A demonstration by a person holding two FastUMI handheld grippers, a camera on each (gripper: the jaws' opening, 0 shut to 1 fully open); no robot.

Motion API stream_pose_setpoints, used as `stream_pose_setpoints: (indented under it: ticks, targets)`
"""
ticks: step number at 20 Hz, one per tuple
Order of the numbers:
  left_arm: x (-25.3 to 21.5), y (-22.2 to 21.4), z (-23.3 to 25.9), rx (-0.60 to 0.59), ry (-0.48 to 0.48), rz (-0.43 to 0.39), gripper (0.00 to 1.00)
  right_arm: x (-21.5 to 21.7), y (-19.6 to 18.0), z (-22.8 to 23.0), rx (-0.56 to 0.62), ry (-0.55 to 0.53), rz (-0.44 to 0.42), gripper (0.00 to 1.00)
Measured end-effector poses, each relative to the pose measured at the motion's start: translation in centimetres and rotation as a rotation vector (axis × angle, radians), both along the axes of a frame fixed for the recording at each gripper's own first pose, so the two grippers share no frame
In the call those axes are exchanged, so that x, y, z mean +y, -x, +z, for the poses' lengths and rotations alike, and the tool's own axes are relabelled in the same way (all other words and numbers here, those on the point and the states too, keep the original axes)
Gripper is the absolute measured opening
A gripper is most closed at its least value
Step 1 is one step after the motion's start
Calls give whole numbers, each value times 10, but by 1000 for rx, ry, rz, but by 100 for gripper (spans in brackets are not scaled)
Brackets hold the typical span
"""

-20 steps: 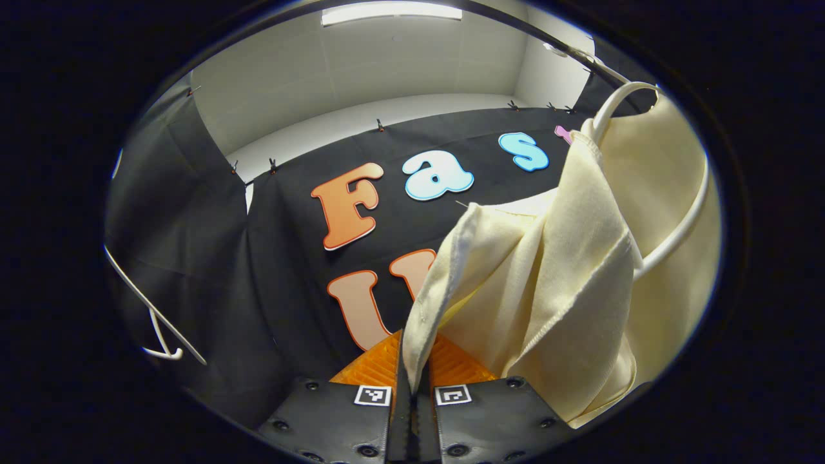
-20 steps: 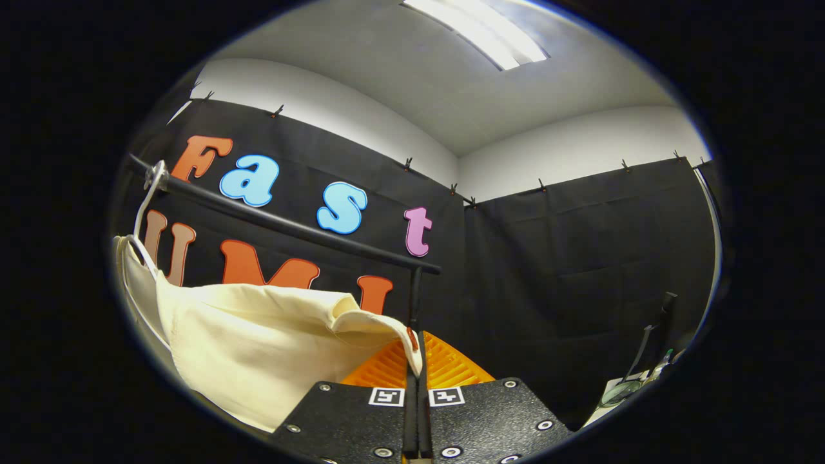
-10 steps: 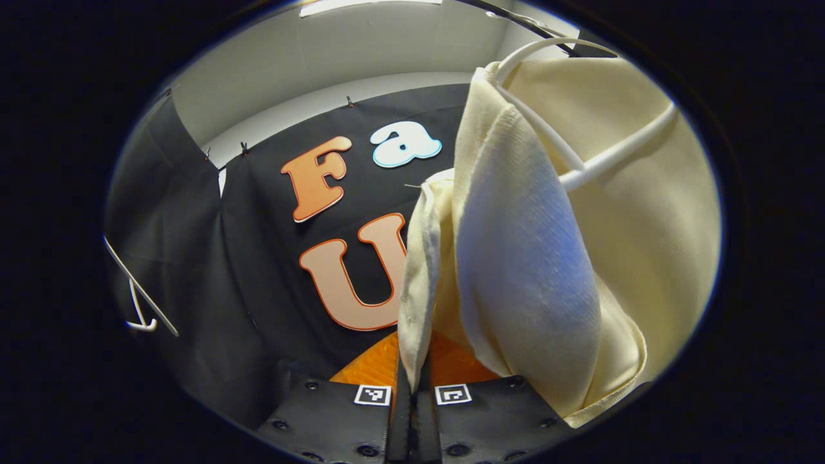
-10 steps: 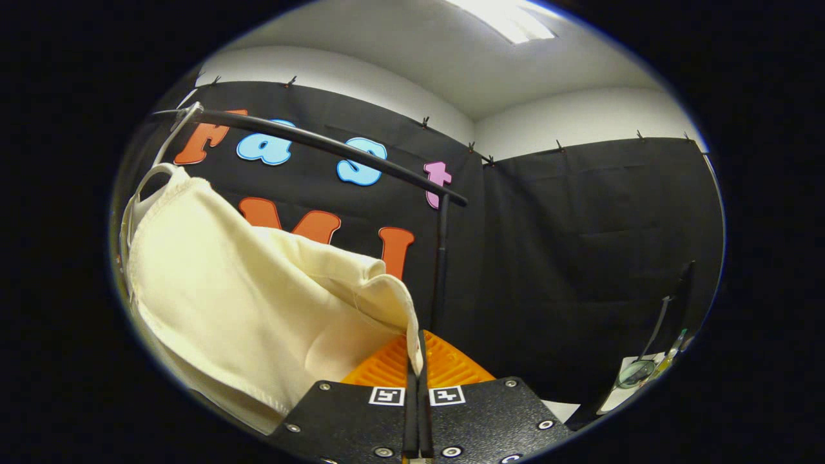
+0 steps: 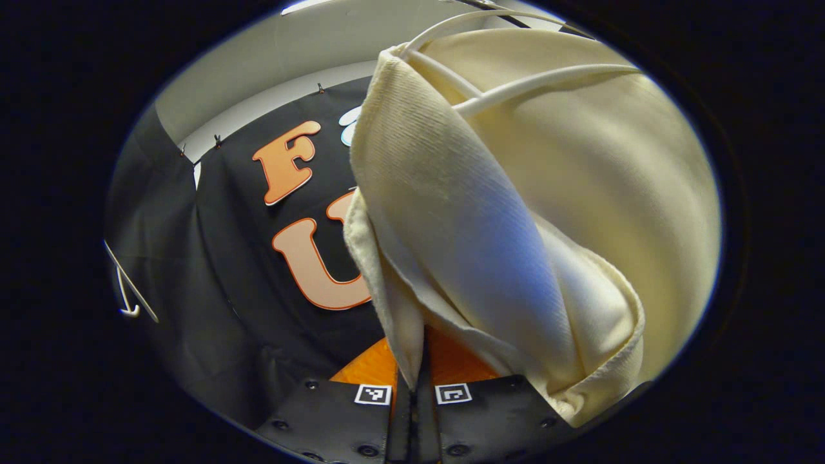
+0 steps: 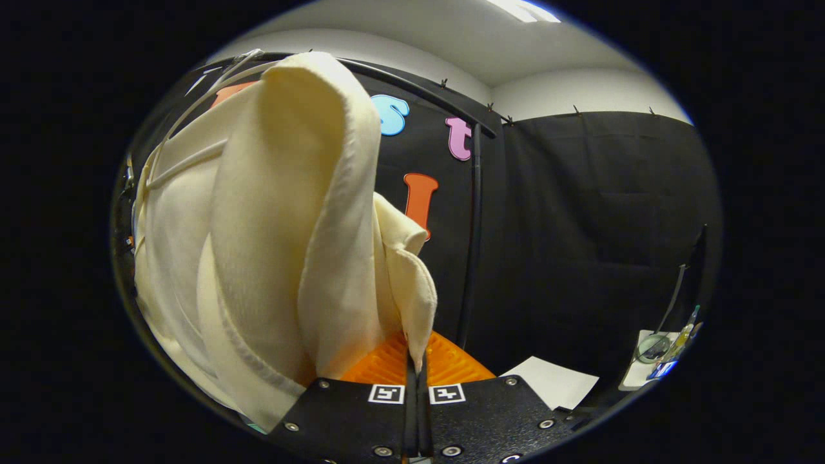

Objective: Grasp the clothes on the hanger with both hands and then place them into the laundry hamper below.

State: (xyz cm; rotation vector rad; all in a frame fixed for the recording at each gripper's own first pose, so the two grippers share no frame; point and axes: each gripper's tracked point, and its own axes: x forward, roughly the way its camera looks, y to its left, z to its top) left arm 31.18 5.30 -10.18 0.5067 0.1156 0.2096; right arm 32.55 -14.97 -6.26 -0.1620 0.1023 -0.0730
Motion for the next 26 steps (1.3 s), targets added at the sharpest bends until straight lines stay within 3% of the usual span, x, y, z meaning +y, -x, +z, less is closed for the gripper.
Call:
stream_pose_setpoints:
  ticks: [4,7,9,13,14,16,20,24,26]
  targets:
    - [-12,-5,-18,85,36,-51,11,8,-1,-31,89,-25,6,0]
    - [-21,-8,-29,126,97,-95,8,2,-3,-28,78,-67,-6,0]
    - [-25,-3,-38,159,118,-110,9,-1,-3,-41,146,-88,-10,0]
    - [-39,4,-54,241,251,-180,8,-34,-5,-26,103,-152,-48,0]
    - [-47,7,-59,264,276,-198,9,-44,-11,-35,138,-166,-61,0]
    - [-53,17,-55,261,252,-207,9,-50,-12,-36,158,-178,-67,0]
    - [-31,30,-40,178,284,-146,9,-54,22,11,30,-121,-94,0]
    - [-15,46,-17,93,300,-122,8,-89,52,87,-154,-247,-136,0]
    - [-16,47,-12,81,328,-129,8,-108,52,133,-216,-253,-140,0]
